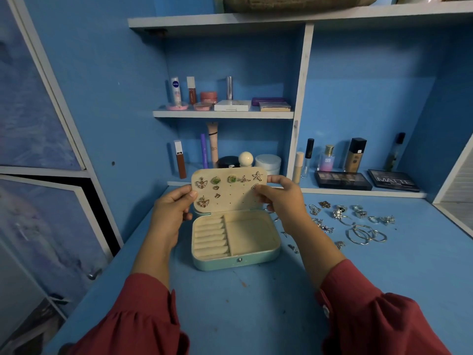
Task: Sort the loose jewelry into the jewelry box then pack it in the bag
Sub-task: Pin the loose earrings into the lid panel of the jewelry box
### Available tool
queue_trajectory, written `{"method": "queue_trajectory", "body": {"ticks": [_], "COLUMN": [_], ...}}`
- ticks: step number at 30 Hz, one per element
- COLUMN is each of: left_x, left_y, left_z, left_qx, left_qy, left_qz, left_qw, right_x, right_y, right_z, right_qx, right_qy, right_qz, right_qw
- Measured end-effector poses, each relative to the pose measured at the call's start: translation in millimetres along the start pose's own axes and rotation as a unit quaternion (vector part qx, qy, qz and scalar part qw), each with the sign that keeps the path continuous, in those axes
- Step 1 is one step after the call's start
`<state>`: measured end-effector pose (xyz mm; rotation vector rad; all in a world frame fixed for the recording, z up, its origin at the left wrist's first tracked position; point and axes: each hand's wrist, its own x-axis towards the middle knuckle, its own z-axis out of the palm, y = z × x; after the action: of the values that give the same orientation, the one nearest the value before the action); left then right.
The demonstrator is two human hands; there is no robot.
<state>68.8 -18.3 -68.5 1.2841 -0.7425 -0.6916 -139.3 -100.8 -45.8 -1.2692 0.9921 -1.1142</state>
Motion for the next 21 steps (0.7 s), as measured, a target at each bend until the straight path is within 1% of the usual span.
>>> {"method": "queue_trajectory", "body": {"ticks": [3, 6, 11, 16, 19, 21], "left_x": [-0.2, -1.5, -6.0, -10.7, -13.4, -14.5], "left_y": [1.9, 4.9, 9.4, 12.2, 15.4, 17.7], "left_z": [-2.6, -6.8, -14.2, -16.3, -19.2, -19.5], "left_qx": [0.001, -0.005, -0.026, -0.043, -0.05, -0.059], "left_qy": [-0.017, -0.042, -0.082, -0.104, -0.112, -0.101], "left_qz": [-0.013, -0.032, -0.059, -0.064, -0.07, -0.077], "left_qw": [1.0, 0.999, 0.995, 0.992, 0.99, 0.99], "right_x": [-0.5, -1.4, -1.4, -3.2, -3.5, -3.6], "right_y": [-5.2, -12.8, -13.4, -12.8, -12.0, -11.3], "right_z": [-3.3, -10.7, -27.3, -31.1, -31.4, -32.1], "right_qx": [0.059, 0.089, 0.102, 0.14, 0.133, 0.125], "right_qy": [-0.034, -0.066, -0.128, -0.145, -0.15, -0.151], "right_qz": [0.034, 0.087, 0.144, 0.166, 0.17, 0.172], "right_qw": [0.997, 0.99, 0.976, 0.965, 0.965, 0.965]}}
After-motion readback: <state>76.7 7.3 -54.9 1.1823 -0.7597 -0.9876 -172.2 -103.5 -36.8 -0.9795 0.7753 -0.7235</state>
